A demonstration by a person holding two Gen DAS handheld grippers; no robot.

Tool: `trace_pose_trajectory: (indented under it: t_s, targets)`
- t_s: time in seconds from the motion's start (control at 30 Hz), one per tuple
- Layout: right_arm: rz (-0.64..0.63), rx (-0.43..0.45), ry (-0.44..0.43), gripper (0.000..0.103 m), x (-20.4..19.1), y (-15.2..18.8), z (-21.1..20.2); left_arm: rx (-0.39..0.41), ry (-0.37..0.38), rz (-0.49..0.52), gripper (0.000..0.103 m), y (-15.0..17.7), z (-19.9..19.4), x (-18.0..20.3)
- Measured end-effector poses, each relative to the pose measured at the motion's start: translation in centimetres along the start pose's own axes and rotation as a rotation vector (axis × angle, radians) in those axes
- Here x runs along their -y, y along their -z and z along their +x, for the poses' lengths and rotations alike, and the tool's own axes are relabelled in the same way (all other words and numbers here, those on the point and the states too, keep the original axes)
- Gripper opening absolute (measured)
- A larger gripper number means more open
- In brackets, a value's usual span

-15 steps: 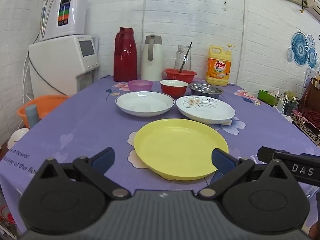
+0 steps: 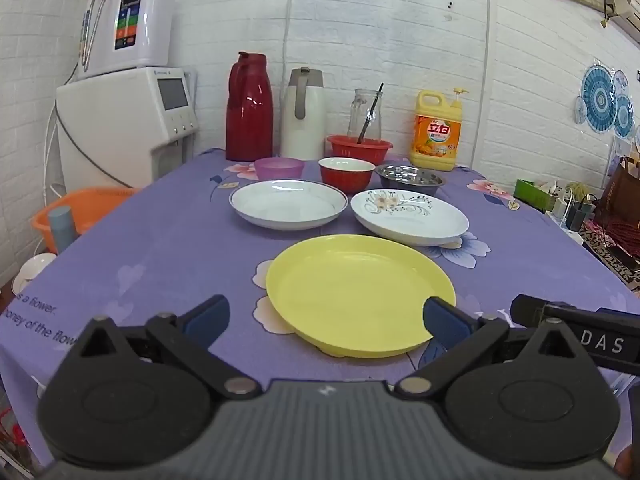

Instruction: Organize plates and bowls

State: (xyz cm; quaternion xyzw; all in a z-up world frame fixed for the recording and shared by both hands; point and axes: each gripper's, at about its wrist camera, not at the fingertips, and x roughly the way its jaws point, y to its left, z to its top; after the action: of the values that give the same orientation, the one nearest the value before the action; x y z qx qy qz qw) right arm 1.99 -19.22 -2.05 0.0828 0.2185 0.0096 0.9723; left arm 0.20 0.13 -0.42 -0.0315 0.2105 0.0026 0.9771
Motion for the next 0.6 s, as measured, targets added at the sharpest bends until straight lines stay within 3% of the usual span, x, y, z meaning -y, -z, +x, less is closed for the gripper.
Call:
trace_pose_trajectory:
  t_s: [0.6]
  targets:
    - [-0.006,-0.004,0.004,0.103,-0.26,-0.04,0.06,-0.011,0.004,-0.02,0.103,0.06,0.22,-0.4]
